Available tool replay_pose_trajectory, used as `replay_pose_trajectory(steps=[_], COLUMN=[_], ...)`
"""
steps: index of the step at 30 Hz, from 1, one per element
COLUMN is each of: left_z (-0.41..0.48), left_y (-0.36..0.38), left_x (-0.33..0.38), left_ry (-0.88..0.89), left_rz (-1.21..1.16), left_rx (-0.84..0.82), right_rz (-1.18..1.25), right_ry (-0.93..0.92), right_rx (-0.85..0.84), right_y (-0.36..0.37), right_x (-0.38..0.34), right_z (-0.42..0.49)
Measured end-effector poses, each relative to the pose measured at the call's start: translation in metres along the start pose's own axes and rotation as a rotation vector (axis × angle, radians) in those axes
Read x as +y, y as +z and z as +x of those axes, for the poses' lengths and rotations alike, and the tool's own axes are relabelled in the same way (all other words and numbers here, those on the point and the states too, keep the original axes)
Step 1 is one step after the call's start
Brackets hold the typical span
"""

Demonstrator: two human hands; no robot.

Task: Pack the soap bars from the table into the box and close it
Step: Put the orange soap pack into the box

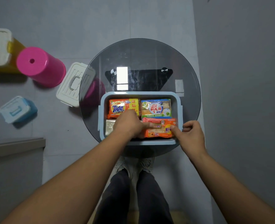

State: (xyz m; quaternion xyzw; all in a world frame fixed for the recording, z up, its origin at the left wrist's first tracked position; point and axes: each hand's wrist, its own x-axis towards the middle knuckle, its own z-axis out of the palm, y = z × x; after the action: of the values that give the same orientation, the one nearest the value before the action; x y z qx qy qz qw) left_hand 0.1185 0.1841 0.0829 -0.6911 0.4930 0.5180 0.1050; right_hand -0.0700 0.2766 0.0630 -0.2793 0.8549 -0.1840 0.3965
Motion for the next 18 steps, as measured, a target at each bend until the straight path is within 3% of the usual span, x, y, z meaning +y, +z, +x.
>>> replay_pose_trajectory(steps=[3, 12, 18], left_z=[0.008, 0.009, 0.012], left_y=[-0.005, 0.008, 0.004], left_x=[-0.002, 0.016, 0.016], left_ry=[-0.026, 0.026, 0.037], left_rz=[-0.074, 0.398, 0.361], left_rx=[-0.077, 0.159, 0.154], right_rz=[-0.037, -0.159, -0.178], right_ry=[-0.049, -0.045, -0.047], right_rx=[-0.008, -0.024, -0.022], right_y=[0.004, 0.026, 0.026], right_x=[-0.002, -0.02, -0.027], right_z=[0.004, 0.012, 0.014])
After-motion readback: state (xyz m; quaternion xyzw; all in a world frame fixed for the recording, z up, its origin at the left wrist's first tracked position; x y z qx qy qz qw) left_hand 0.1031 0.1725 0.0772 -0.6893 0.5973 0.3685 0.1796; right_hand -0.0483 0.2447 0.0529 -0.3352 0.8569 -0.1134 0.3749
